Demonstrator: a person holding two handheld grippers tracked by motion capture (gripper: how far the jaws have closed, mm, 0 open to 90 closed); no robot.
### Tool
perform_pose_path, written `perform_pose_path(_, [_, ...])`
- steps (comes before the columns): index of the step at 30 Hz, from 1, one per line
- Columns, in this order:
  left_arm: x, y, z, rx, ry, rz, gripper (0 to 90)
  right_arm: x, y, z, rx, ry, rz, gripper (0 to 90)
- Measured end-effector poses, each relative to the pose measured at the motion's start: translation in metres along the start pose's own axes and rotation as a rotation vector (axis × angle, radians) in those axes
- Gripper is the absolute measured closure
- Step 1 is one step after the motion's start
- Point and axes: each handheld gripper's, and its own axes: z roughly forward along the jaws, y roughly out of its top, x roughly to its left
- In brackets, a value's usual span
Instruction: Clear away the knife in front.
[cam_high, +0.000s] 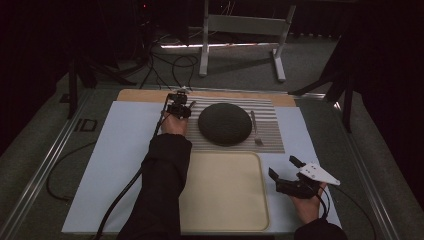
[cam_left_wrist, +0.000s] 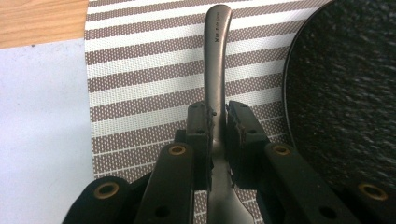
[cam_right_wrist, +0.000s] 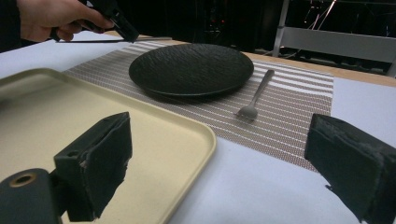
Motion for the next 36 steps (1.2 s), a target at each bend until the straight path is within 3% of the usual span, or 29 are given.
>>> perform_pose_path(13, [0.006, -0.005, -0.013, -0.028, -0.004, -0.021, 80.7, 0.001, 0.000, 0.000, 0.003, -0.004, 0.001, 7.5])
perform_pose_path(29, [0.004, -0.011, -0.038, -0.050, 0.018, 0.032, 80.7, 0.001, 0.000, 0.001, 0.002, 0.001, 0.000, 7.6])
perform_pose_path(36, [0.005, -0.017, -0.045, -0.060, 0.022, 0.023, 80.7, 0.001, 0.000, 0.001, 0.002, 0.000, 0.000, 7.5])
